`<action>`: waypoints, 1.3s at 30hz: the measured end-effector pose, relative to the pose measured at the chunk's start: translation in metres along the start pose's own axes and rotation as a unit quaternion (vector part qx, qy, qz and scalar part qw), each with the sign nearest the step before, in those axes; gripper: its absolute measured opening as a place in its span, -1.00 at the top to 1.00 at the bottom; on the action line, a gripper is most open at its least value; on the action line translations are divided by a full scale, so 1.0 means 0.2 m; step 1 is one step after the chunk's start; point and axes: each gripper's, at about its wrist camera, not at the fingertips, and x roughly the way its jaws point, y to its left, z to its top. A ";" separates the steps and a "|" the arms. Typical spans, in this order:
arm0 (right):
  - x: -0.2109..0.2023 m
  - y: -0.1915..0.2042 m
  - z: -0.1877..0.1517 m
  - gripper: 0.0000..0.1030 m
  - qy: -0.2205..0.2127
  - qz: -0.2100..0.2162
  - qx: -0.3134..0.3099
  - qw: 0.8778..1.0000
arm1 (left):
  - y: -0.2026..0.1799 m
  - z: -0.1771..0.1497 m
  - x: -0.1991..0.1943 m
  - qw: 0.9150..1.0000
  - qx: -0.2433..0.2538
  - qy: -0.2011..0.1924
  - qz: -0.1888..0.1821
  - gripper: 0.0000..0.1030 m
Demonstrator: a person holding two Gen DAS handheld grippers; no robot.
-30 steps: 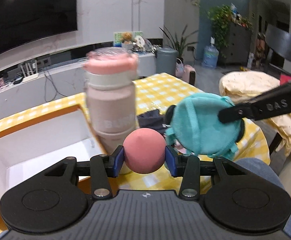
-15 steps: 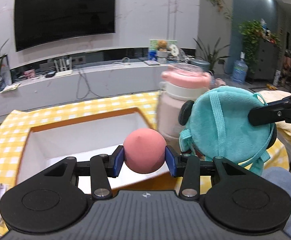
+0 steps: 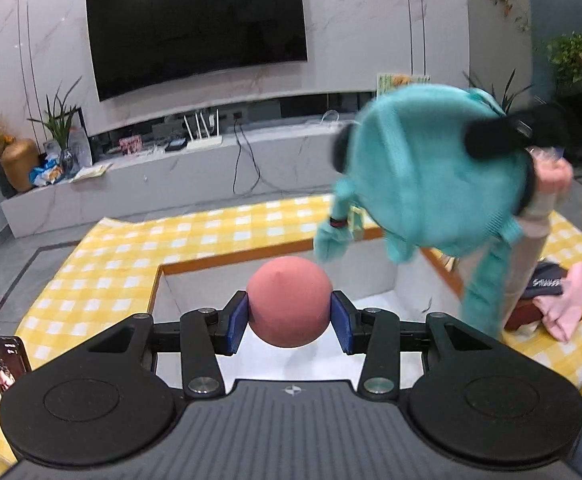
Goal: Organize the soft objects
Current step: 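Carry the pink ball and teal backpack with both grippers over the white box, then open both grippers to drop the ball and backpack into the box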
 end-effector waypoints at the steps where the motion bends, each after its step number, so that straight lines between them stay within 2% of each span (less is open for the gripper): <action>1: 0.06 0.00 0.01 0.72 0.005 0.006 0.004 1.000 | 0.00 -0.01 0.03 1.000 0.003 0.006 0.002 0.03; 4: 0.22 0.05 0.01 0.72 0.026 -0.006 -0.017 1.000 | 0.00 -0.04 0.11 0.999 0.026 0.032 0.015 0.03; 9: 0.50 0.05 -0.11 0.72 0.100 -0.003 0.001 0.995 | 0.02 -0.13 0.21 0.996 0.039 0.078 0.008 0.03; 13: 0.67 0.04 -0.23 0.72 0.161 0.019 0.033 0.986 | 0.02 -0.18 0.26 0.992 0.059 0.107 0.011 0.02; 19: 0.80 0.08 -0.33 0.72 0.210 0.054 0.065 0.974 | 0.04 -0.20 0.31 0.989 0.056 0.139 0.006 -0.01; 24: 0.84 0.10 -0.36 0.71 0.231 0.051 0.058 0.970 | 0.07 -0.20 0.33 0.987 0.046 0.153 0.004 -0.05; 30: 0.87 0.12 -0.37 0.58 0.248 0.036 0.046 0.967 | 0.12 -0.20 0.34 0.987 0.012 0.162 -0.004 -0.15; 32: 0.84 0.10 -0.37 0.46 0.247 0.034 0.046 0.967 | 0.13 -0.19 0.34 0.987 0.012 0.162 -0.003 -0.19; 34: 0.82 0.10 -0.36 0.33 0.239 0.032 0.043 0.970 | 0.13 -0.19 0.33 0.987 0.007 0.163 -0.004 -0.36; 36: 0.79 0.10 -0.35 0.30 0.232 0.026 0.033 0.972 | 0.12 -0.19 0.32 0.987 0.002 0.160 -0.001 -0.48; 39: 0.73 0.13 -0.32 0.24 0.214 0.021 0.007 0.976 | 0.12 -0.18 0.29 0.988 0.002 0.155 0.004 -0.53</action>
